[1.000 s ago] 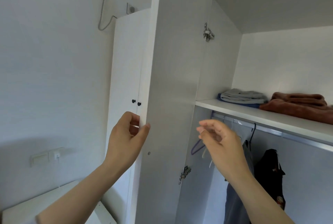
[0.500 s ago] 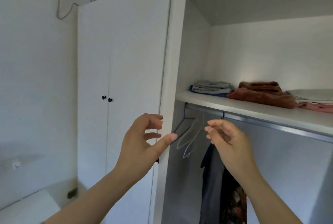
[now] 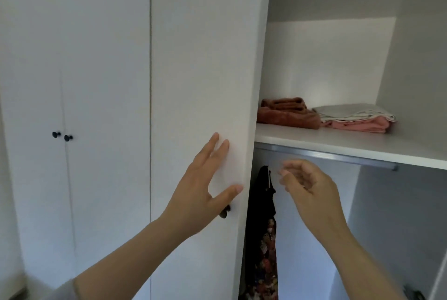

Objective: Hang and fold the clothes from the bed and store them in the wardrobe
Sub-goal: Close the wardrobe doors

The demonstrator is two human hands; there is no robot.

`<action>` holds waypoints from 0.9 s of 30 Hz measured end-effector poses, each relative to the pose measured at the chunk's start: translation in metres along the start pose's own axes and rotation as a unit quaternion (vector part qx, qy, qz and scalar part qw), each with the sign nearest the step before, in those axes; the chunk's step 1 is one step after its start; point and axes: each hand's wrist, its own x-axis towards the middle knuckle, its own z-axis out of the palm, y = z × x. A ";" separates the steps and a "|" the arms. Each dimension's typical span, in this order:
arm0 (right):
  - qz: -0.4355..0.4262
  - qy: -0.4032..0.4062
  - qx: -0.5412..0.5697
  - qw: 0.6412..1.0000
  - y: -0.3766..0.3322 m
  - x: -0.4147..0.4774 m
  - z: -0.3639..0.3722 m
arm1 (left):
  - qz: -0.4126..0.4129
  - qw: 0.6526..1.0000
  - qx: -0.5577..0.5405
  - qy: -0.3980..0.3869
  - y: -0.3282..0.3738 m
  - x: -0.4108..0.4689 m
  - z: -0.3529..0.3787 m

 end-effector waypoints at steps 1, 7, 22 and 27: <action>0.005 0.007 -0.003 1.000 0.002 0.001 -0.005 | 0.002 1.000 0.009 -0.017 -0.003 0.007 0.006; 0.030 0.044 -0.022 0.998 0.013 0.002 -0.029 | 0.023 0.996 0.058 -0.059 -0.015 0.041 0.045; 0.049 0.084 -0.051 0.994 0.024 0.007 -0.038 | 0.010 0.989 0.095 -0.113 -0.029 0.081 0.086; 0.051 0.091 -0.061 0.993 0.020 0.007 -0.038 | -0.005 0.983 0.116 -0.143 -0.030 0.092 0.090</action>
